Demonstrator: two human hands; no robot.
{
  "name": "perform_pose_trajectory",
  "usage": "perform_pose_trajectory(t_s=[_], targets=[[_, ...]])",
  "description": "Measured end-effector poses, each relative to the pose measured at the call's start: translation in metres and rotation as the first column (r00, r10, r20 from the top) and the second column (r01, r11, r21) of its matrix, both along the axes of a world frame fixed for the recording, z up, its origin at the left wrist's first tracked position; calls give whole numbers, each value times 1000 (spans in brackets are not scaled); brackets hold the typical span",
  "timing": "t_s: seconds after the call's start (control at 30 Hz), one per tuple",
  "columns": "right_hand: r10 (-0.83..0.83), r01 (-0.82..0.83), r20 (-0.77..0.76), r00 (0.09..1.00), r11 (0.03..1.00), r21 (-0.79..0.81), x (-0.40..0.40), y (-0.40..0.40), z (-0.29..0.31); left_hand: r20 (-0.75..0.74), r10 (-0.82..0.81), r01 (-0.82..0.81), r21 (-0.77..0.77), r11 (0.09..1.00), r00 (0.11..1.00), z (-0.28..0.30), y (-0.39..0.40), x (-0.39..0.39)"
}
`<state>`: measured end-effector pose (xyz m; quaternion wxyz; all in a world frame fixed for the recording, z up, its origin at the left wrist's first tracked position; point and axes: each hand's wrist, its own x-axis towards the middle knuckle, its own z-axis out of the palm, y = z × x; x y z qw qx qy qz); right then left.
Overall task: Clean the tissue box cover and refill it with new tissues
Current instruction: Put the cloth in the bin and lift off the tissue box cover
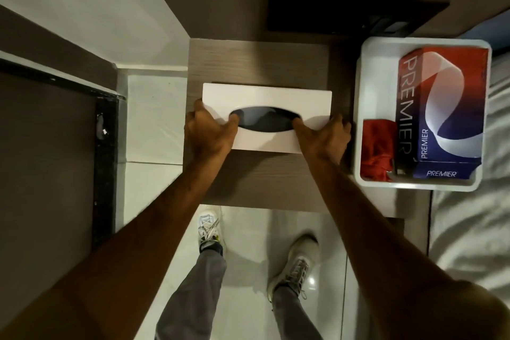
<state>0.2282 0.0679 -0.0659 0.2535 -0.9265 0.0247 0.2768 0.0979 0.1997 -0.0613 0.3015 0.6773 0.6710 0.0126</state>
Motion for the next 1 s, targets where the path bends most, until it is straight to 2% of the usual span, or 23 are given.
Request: perform_pose_trajectory(t_s=[0.1,0.37,0.6,0.7,0.87,1.0], targets=[[-2,2,61,998,1000,-12,-2,-1,3,37,-20,21,-14,1000,999,5,3,2],[43,-42,19,999,999,-33,6,3,11,36,-71,73,-59,996,997,13,8,4],[19,-19,1,1000,999,39,6,3,11,108,-87,94,-63,994,990,12,7,-2],[66,-65,-16,998,995,69,11,1,15,99,-81,92,-107,990,992,15,10,-2],[152,-162,110,982,983,82,2,-19,40,160,-96,119,-138,983,982,37,5,-14],[173,-173,-4,985,984,49,-39,-63,54,101,-94,113,-204,973,990,56,-25,-55]])
